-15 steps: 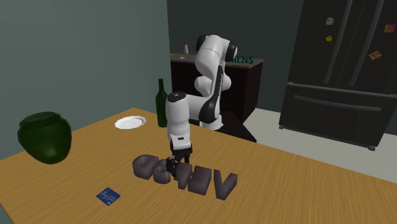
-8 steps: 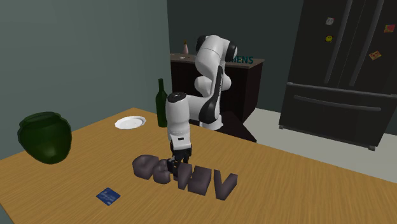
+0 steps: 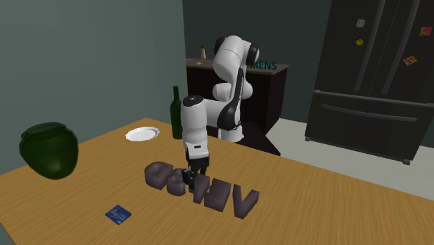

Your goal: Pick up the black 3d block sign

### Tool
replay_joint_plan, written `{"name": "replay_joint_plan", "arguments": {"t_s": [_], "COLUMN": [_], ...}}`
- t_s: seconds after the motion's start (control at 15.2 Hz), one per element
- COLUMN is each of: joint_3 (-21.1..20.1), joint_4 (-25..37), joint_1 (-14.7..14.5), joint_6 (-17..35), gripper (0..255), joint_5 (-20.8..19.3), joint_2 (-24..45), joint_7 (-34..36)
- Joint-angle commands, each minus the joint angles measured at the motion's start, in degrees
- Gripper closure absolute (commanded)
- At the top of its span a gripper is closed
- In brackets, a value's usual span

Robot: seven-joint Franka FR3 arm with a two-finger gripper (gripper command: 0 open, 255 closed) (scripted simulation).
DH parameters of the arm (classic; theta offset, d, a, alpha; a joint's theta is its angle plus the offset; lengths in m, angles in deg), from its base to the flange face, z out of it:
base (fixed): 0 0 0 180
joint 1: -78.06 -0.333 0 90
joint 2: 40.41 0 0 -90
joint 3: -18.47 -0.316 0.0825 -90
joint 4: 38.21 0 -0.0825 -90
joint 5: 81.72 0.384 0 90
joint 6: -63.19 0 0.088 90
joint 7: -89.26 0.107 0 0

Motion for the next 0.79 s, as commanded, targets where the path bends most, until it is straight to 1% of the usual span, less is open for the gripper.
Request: {"name": "replay_joint_plan", "arguments": {"t_s": [0.0,0.59,0.73], "joint_3": [0.38,1.74,1.75], "joint_4": [0.52,2.37,2.41], "joint_1": [-0.26,-1.24,-1.25], "joint_6": [-1.29,-6.67,-6.77], "gripper": [255,255,255], "joint_5": [-0.62,-3.17,-3.21], "joint_2": [-0.97,-4.94,-5.00], "joint_7": [0.44,2.05,2.07]}}
